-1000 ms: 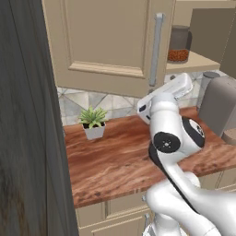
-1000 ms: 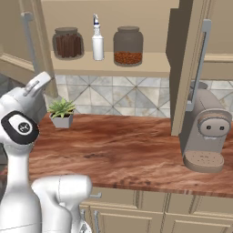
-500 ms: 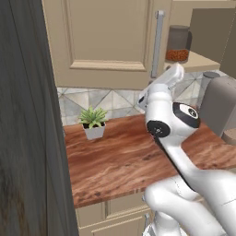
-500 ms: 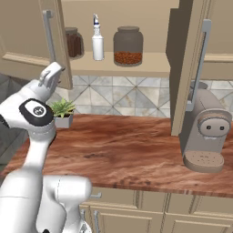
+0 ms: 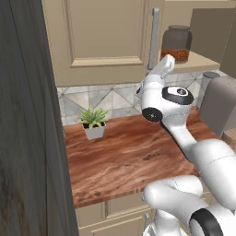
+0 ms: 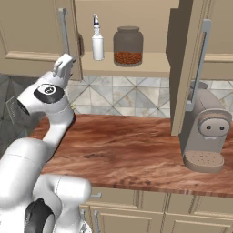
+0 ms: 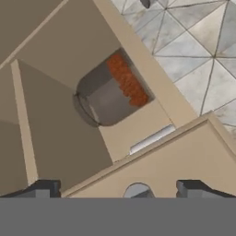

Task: Pick the jar and jar from the dining table and place them in the open cabinet. Close the cabinet after placing the objects.

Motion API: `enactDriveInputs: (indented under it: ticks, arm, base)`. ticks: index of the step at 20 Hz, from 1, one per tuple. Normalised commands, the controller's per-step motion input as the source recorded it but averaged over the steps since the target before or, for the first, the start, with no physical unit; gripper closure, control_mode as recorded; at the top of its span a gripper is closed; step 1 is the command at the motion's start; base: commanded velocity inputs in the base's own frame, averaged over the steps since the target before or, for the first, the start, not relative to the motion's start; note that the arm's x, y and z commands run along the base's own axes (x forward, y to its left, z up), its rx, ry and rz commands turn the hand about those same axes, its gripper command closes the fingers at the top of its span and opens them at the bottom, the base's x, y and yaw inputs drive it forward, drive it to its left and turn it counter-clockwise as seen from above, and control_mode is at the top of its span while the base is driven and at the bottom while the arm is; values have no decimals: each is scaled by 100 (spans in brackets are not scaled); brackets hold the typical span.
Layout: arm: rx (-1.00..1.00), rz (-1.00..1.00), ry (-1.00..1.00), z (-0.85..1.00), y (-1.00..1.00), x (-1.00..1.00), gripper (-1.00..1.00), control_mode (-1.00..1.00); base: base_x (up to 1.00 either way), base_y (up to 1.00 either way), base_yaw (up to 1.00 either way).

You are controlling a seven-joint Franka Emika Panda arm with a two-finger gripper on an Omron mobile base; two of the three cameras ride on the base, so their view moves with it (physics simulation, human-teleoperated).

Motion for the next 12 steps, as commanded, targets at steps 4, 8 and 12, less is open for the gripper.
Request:
enactDriveInputs:
  ticks: [4,8,12]
  arm:
    - [-6,-3,0,0,-15,71,-100,-100]
    - [-5,-2,0,-3,-12,67,-100,-100]
    - [-6,0,0,-14,-7,59,-100,-100]
  base:
    - [0,0,0]
    - [0,0,0]
    - [0,0,0]
